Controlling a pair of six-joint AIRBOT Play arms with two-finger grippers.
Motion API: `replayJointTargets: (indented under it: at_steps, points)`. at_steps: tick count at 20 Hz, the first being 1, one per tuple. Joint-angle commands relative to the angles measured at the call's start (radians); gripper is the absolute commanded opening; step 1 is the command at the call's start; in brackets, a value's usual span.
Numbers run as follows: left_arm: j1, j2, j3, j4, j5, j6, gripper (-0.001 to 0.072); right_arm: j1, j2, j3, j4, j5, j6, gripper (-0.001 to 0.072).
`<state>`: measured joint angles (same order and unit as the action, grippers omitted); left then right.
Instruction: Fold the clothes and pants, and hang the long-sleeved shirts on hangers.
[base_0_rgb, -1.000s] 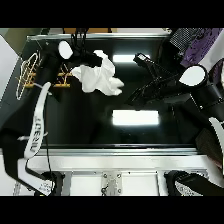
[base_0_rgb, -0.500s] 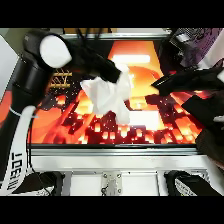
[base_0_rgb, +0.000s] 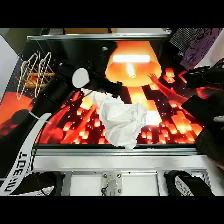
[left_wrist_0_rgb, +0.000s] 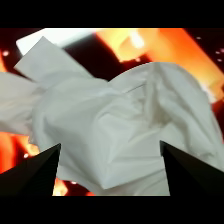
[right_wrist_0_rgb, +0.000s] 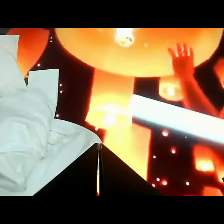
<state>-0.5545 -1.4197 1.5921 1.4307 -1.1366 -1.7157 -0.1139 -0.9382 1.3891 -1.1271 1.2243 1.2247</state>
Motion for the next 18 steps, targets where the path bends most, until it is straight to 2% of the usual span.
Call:
replayJointTargets:
  at_steps: [1,3,5,8,9,17,18]
  points:
    - [0.194,-0.003,-0.197,-0.122,0.053,-0.071,0.0677,-0.007,0.005,0.0,-0.002,0.014,0.007,0.0013]
    - [0.27,-0.026,-0.348,-0.209,0.159,-0.016,0.0677,-0.006,0.005,0.0,-0.002,0.014,0.007,0.0013]
    - [0.317,-0.083,-0.431,-0.328,0.233,0.092,0.0677,-0.006,0.005,0.0,-0.002,0.014,0.007,0.0013]
    - [0.354,-0.203,-0.434,-0.51,0.24,0.248,0.0677,-0.006,0.005,0.0,0.005,0.023,0.007,0.0013]
    - [0.357,-0.246,-0.411,-0.54,0.224,0.269,0.0677,-0.006,0.005,-0.001,0.006,0.031,0.007,0.0014]
    - [0.277,-0.459,-0.163,-0.535,0.079,0.269,0.0673,-0.005,0.003,-0.003,0.006,0.071,0.007,0.0013]
    - [0.267,-0.464,-0.15,-0.532,0.079,0.269,0.046,-0.005,0.0,-0.003,0.006,0.082,0.007,0.0014]
